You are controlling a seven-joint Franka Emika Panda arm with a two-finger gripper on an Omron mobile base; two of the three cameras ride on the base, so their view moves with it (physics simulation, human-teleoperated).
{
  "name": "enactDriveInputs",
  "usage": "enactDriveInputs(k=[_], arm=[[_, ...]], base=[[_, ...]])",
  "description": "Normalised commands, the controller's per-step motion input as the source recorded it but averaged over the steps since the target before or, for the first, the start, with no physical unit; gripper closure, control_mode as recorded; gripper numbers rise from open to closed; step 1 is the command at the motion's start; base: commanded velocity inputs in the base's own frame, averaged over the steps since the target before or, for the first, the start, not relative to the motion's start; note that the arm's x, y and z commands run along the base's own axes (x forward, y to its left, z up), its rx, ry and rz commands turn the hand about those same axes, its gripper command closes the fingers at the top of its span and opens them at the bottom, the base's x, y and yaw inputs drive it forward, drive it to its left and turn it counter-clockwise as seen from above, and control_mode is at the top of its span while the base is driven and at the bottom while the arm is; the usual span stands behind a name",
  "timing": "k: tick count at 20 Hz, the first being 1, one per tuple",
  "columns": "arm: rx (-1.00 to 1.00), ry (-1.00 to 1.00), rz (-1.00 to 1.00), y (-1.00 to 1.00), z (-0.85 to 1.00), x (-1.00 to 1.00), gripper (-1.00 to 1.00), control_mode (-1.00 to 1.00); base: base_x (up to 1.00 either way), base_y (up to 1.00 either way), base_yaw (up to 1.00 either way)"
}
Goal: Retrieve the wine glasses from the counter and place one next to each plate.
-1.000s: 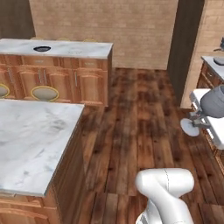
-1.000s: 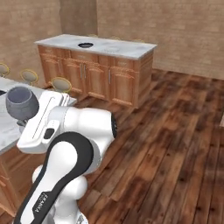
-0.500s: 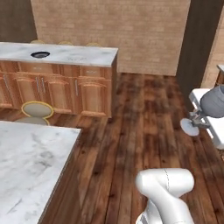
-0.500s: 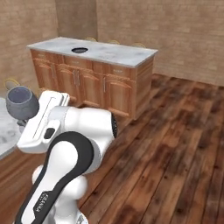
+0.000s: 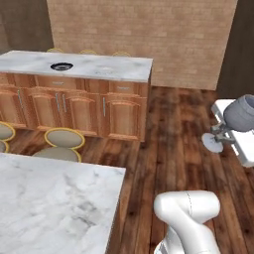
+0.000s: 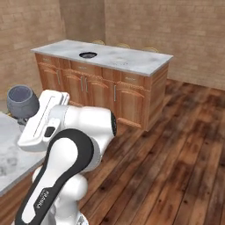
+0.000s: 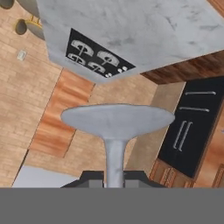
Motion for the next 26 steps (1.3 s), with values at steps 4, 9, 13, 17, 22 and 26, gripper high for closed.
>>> enactDriveInputs(k=[4, 9, 13, 17, 22, 26], arm=[[0.0, 0.0, 0.0, 0.0, 0.0, 0.0, 1.0, 1.0], [0.0, 0.0, 0.0, 0.0, 0.0, 0.0, 1.0, 1.0], [0.0, 0.0, 0.0, 0.0, 0.0, 0.0, 1.0, 1.0], [0.0, 0.0, 0.0, 0.0, 0.0, 0.0, 1.0, 1.0], [0.0, 0.0, 0.0, 0.0, 0.0, 0.0, 1.0, 1.0], [0.0, 0.0, 0.0, 0.0, 0.0, 0.0, 1.0, 1.0]], base=[[1.0, 0.24, 0.08], [0.76, -1.0, 0.03], [1.0, -1.0, 0.0], [1.0, -0.94, 0.0], [1.0, 0.0, -0.03], [1.0, 0.52, -0.08]])
